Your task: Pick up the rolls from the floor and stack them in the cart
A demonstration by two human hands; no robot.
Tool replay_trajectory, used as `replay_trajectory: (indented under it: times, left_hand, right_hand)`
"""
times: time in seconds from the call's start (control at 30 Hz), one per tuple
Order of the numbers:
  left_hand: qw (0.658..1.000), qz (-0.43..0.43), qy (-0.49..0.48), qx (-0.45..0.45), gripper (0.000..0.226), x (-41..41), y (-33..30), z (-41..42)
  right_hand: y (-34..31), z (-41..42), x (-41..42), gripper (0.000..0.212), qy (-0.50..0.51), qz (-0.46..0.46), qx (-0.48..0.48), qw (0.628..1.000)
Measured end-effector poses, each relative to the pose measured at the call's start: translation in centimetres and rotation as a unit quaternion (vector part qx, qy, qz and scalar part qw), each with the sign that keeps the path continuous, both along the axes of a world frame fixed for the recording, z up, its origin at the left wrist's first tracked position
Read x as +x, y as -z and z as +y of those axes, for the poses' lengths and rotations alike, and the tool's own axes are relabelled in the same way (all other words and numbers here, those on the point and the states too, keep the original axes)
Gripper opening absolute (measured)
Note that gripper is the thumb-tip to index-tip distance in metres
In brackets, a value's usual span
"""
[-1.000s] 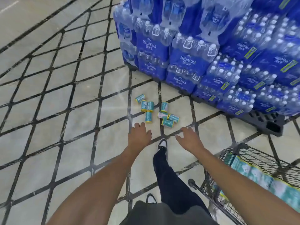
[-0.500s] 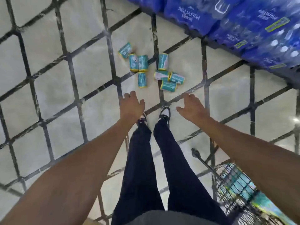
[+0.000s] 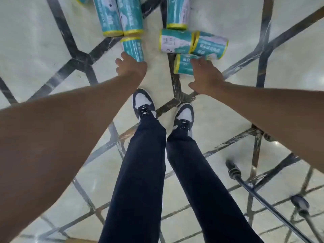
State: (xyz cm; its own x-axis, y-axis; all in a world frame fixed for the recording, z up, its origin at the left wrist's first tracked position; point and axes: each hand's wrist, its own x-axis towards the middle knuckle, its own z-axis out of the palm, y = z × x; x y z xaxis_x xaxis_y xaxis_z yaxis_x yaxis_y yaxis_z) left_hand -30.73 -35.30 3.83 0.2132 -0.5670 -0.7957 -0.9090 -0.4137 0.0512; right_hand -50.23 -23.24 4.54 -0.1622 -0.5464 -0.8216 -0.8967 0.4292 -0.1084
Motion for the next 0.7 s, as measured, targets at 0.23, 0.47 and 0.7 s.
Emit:
replay_trajectory:
  times: [0.23, 0.47, 0.7]
  left_hand:
    - [0.983, -0.096, -0.090, -0.124, 0.081, -1.4, 11.1, -1.2]
    - [0.982, -0.035, -0.128, -0.135, 0.097, 2.3, 14.0, -1.7]
    - [0.986, 0.018, -0.126, -0.111, 0.090, 2.1, 11.7, -1.5]
  right_hand:
    - [9.9, 1.0, -0.9, 0.097, -0.143, 0.112, -0.123, 0.976]
    - [12.8, 1.6, 0.1, 0.095, -0.075, 0.073, -0.139, 0.985]
    - [10.5, 1.7, 0.3, 0.088, 0.066, 0.025, -0.114, 0.991]
